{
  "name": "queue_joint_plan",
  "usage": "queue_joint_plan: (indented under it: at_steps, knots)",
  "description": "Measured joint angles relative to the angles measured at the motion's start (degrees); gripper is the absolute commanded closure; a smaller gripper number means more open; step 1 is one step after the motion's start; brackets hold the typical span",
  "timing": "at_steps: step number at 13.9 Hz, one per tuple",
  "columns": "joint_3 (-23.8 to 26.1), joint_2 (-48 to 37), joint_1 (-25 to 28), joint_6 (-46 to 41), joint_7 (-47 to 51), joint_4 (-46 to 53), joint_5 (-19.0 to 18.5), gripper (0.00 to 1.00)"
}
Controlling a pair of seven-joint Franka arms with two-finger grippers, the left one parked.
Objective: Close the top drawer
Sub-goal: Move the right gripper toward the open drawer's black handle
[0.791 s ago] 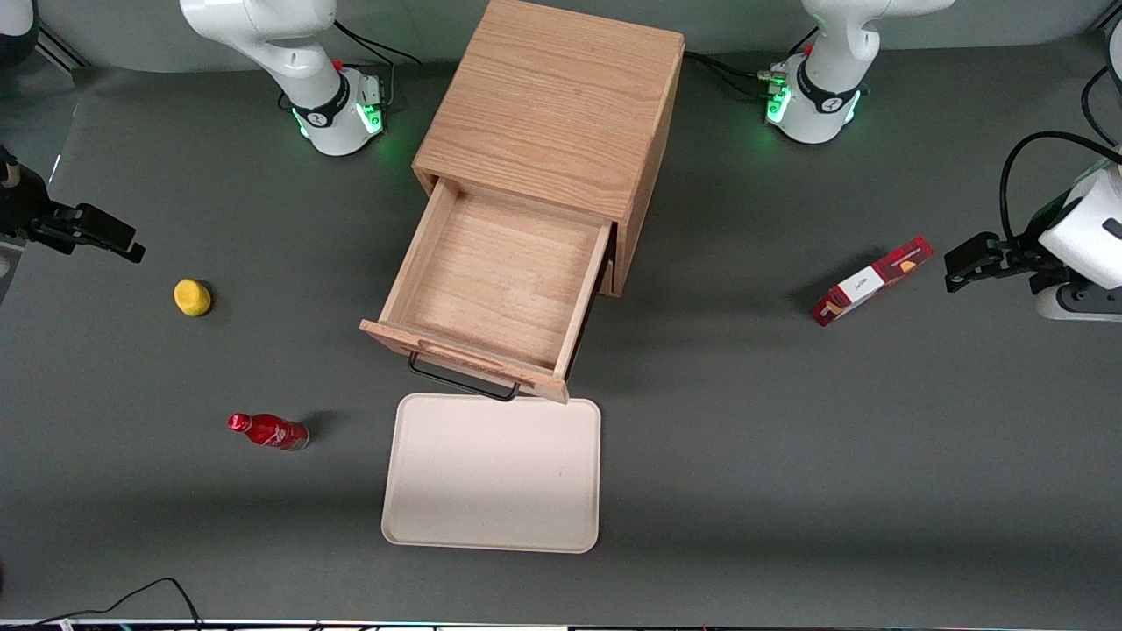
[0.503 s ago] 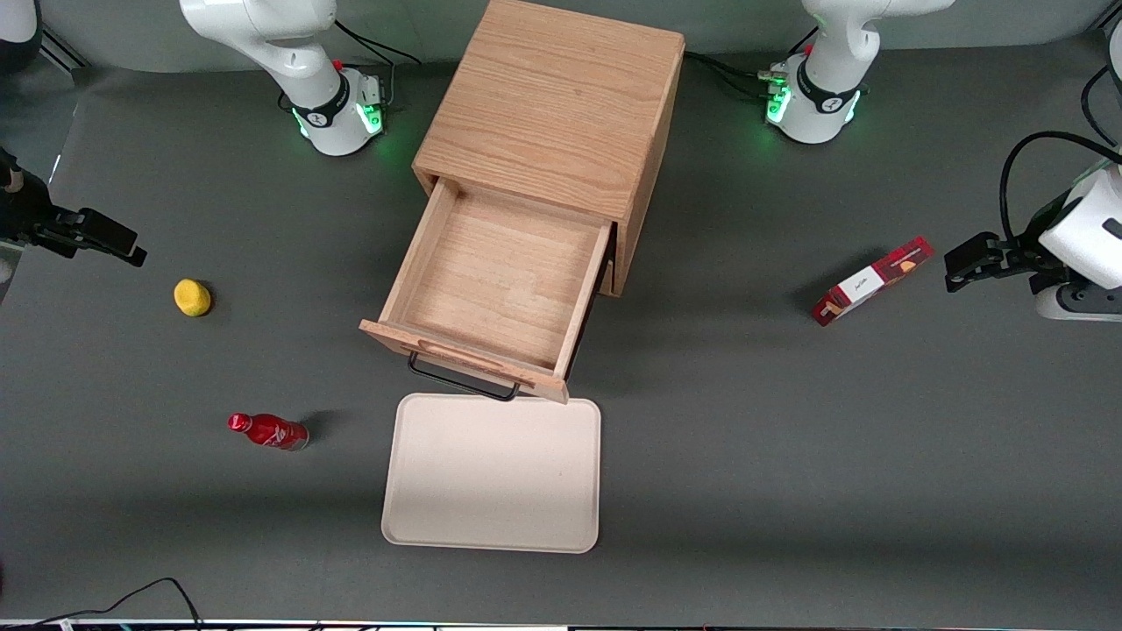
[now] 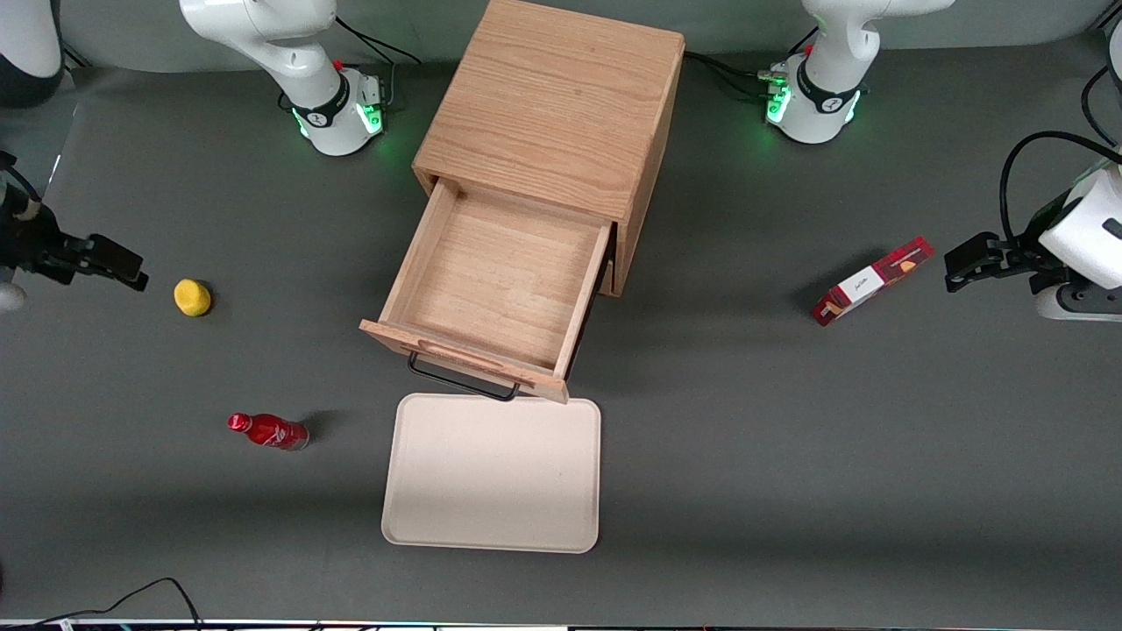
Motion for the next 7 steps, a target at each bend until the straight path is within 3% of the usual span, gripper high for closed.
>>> queue_joint_plan:
  at_steps: [7]
  knots:
    - [6.84,17.72,-0.55,-1.12,-11.92,18.23,-0.14,0.0]
